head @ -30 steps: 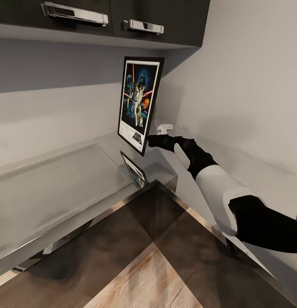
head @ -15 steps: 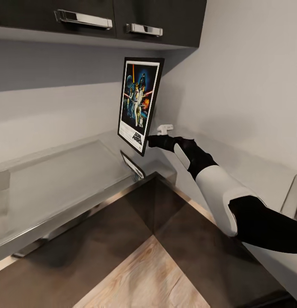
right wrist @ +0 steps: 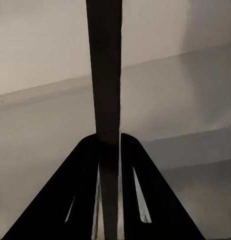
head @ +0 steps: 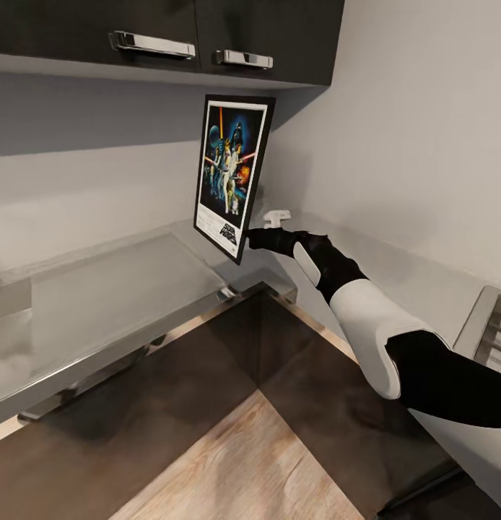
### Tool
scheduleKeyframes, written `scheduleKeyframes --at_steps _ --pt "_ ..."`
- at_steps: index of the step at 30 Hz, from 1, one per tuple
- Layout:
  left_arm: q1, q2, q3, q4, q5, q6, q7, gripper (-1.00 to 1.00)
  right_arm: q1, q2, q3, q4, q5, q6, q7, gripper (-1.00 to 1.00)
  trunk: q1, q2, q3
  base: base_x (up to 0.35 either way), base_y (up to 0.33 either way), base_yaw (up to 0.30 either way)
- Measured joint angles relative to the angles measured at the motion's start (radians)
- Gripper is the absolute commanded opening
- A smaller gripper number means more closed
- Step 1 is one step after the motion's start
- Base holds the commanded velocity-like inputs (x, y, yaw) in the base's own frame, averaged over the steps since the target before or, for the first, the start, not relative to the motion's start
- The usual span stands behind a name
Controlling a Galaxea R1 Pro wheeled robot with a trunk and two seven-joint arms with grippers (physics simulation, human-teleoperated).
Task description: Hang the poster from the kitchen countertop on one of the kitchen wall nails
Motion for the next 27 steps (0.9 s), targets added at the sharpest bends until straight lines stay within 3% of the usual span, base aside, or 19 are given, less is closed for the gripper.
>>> scheduleKeyframes --at_steps 7,13,16,22,27 --pt "0.000 0.010 0.001 0.000 0.003 -0.001 -0.001 1.00 0.000 0.000 -0.001 0.000 0.001 -0.002 0.028 -1.00 0.000 0.000 0.011 -0.002 0.000 0.000" --pt "0.000 0.044 0.005 -0.001 0.006 -0.001 -0.030 1.00 0.000 0.000 -0.002 0.000 0.001 -0.002 0.032 -1.00 0.000 0.000 0.021 0.000 0.000 0.000" --pt "0.000 0.058 0.036 -0.001 0.007 -0.002 -0.079 1.00 0.001 0.000 -0.002 0.000 0.001 -0.003 0.033 -1.00 0.000 0.000 0.026 0.000 0.000 0.000" --pt "0.000 0.069 0.148 0.000 0.005 -0.004 -0.178 1.00 0.001 0.000 -0.003 0.000 0.001 -0.004 0.036 -1.00 0.000 0.000 0.036 0.000 0.000 0.000" --pt "0.000 0.070 0.170 0.000 0.003 -0.005 -0.196 1.00 0.004 0.000 -0.005 0.010 0.032 -0.009 0.095 -1.00 0.000 0.000 0.045 0.000 0.000 0.000"
